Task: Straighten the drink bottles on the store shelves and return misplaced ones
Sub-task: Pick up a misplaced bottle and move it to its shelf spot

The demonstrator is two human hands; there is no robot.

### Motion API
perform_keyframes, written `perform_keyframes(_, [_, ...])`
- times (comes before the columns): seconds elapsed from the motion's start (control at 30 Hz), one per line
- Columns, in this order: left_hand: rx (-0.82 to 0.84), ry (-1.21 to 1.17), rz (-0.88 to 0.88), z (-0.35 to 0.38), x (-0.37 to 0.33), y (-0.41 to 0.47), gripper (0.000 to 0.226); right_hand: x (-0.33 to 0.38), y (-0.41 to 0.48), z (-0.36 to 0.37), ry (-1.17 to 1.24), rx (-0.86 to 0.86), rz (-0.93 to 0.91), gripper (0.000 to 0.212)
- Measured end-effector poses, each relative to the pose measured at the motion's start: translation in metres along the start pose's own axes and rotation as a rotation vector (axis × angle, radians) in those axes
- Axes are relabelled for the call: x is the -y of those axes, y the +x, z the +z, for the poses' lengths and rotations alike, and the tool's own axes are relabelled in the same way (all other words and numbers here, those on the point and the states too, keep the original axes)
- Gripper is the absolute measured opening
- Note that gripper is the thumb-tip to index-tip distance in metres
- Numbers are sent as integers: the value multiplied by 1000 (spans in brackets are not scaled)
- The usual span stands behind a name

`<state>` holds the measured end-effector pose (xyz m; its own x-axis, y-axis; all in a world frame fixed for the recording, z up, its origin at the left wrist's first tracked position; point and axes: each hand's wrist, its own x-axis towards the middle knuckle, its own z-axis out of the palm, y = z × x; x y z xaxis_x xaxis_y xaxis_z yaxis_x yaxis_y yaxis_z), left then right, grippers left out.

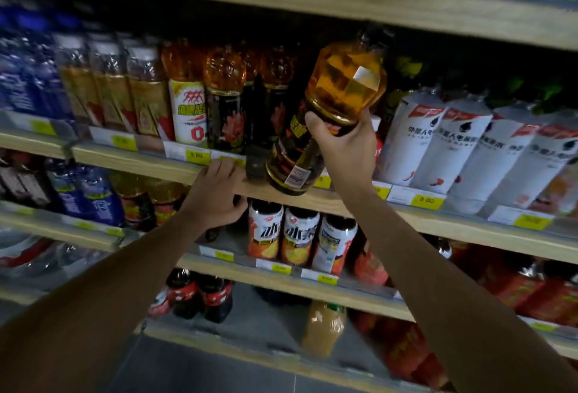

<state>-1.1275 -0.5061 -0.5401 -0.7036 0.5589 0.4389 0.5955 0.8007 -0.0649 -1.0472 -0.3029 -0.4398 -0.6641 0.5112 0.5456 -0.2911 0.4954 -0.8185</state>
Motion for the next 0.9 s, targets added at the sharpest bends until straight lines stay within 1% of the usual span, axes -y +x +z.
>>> perform_keyframes(0.07, [-90,-19,10,7,5,1,33,0,2,5,10,-38,-58,61])
perform_keyframes(0.23, [-202,-50,2,19,6,0,30,-4,-4,14,69,-132,-162,69])
perform_keyframes(0.33, [-238,-46,5,26,11,0,30,-12,-12,21,109,-165,-219,72])
perform_keyframes(0.47, [-256,-85,-1,34,12,0,34,-20,-14,32,165,-226,-281,71])
perform_keyframes(0.53, [-273,-98,-9,37,11,0,33,-21,-12,39,161,-240,-309,74])
perform_keyframes(0.63, [-301,-109,-14,40,11,-1,32,-23,-8,51,125,-217,-327,76])
perform_keyframes(0.7, [-308,-122,-8,41,11,0,32,-28,-4,57,53,-202,-328,76])
perform_keyframes(0.8, [-308,-143,-3,43,13,0,30,-31,3,68,-64,-154,-293,77])
perform_keyframes(0.9, [-325,-144,-4,45,16,2,29,-32,7,79,-151,-115,-222,82])
